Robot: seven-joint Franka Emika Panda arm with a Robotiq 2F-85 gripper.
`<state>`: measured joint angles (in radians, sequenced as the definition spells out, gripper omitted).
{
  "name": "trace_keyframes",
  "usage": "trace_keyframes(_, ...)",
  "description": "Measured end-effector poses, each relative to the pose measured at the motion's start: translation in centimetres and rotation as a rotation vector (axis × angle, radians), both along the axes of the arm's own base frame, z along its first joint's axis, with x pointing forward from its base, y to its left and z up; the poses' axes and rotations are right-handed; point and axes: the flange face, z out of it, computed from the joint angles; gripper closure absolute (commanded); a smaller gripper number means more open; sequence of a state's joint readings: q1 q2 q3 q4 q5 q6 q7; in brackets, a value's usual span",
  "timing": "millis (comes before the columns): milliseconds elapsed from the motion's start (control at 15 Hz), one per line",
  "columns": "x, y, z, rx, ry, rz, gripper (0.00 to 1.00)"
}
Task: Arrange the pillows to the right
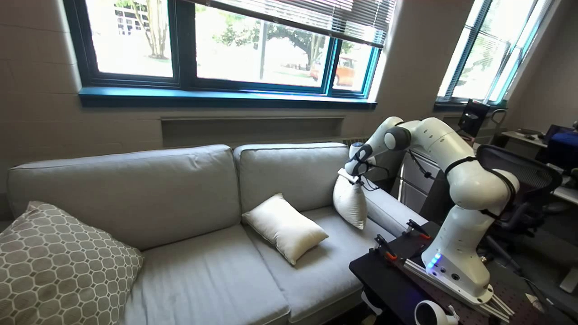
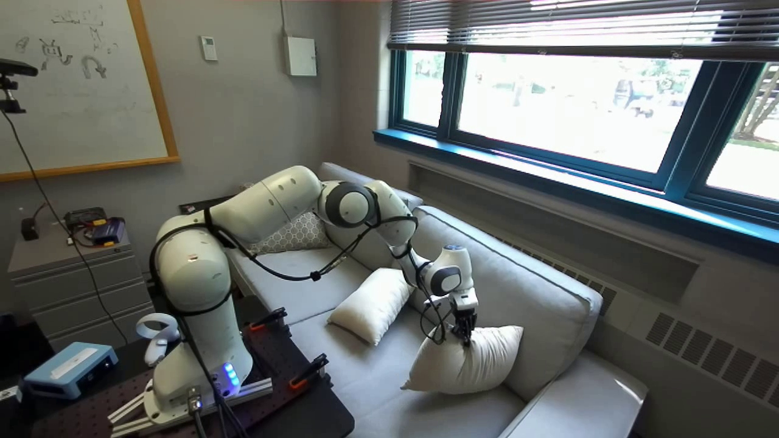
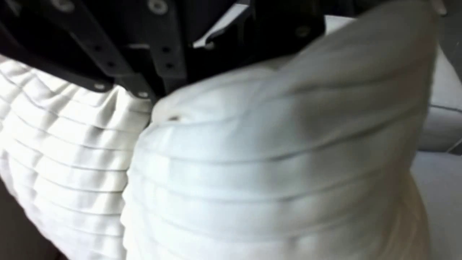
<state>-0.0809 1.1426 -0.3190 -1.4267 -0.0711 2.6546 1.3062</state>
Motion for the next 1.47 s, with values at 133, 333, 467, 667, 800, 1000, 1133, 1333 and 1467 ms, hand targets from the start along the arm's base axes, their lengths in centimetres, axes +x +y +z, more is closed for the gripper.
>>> trace_keyframes(133, -1.7, -2.8, -0.4, -0.062, 0.059, 0.006, 0.99)
trace_keyframes(333, -4.3, -7.4, -1.4, -0.131, 0.115, -0.028, 0.99)
trace_keyframes(467, -5.8, -9.8, -2.2, -0.154, 0.135, -0.052, 0.99)
trace_keyframes(667, -6.9, -11.7, -2.9, -0.158, 0.142, -0.078, 0.99)
trace_keyframes(800, -7.0, -12.2, -3.2, -0.159, 0.14, -0.084, 0.99)
trace_keyframes(1000, -7.0, -12.6, -3.4, -0.162, 0.138, -0.085, 0.99)
trace_keyframes(1133, -7.0, -12.7, -3.5, -0.16, 0.139, -0.086, 0.71)
trace_keyframes(1333, -7.2, -13.1, -3.7, -0.162, 0.15, -0.093, 0.51)
trace_keyframes(1467, -7.3, -13.5, -3.7, -0.168, 0.162, -0.099, 0.36)
